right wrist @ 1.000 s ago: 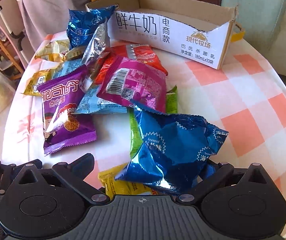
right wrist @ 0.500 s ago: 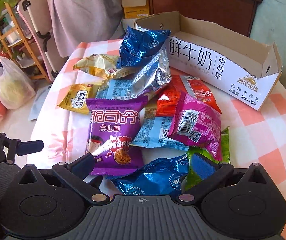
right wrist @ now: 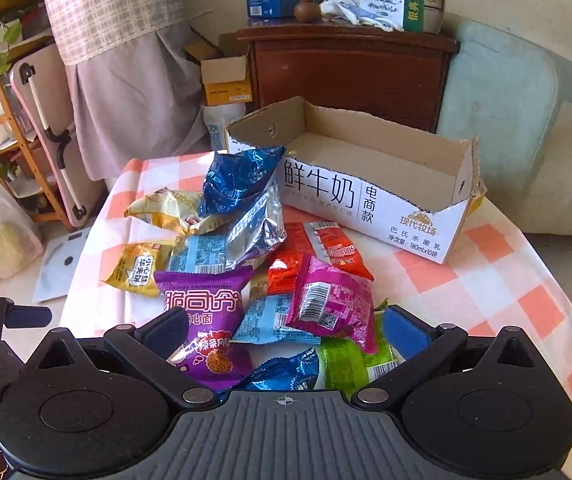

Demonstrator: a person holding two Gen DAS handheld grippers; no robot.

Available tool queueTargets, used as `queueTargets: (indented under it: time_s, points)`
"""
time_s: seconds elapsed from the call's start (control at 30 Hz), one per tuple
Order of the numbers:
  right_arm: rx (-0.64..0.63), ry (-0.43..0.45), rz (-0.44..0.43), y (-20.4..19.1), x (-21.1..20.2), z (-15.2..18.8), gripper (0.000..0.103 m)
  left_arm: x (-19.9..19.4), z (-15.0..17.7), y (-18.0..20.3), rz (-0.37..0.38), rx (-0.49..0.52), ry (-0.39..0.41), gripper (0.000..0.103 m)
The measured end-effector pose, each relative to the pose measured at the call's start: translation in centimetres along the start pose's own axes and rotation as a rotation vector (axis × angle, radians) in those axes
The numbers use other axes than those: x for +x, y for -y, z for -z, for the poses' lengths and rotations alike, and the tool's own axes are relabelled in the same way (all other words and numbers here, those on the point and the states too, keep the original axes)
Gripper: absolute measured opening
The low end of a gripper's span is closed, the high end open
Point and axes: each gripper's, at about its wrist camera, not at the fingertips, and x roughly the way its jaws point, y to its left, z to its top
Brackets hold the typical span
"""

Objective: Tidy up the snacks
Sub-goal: 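Position the open right gripper over the dark blue foil bag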

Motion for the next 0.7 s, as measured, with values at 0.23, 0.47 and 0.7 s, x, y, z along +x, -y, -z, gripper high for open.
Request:
queueTargets:
  time_s: [0.23, 0.47, 0.7]
  points:
    - [0.156, 0.014, 0.057, 2.3, -1.0, -0.1, 0.103, 0.2, -1.1, -2.1, 0.021, -0.084, -0.008, 0.102]
    - [0.075, -0.04, 0.148, 1.1, -0.8, 0.7, 0.103, -0.2, -2.0, -3.1, 0.023, -0.141, 0.036, 0.102]
    - [0.034, -0.109, 0.171, 0.0, 0.1, 1.5, 0.103, 0.4, -1.4, -3.3, 0.047, -0.156, 0.012, 0.102]
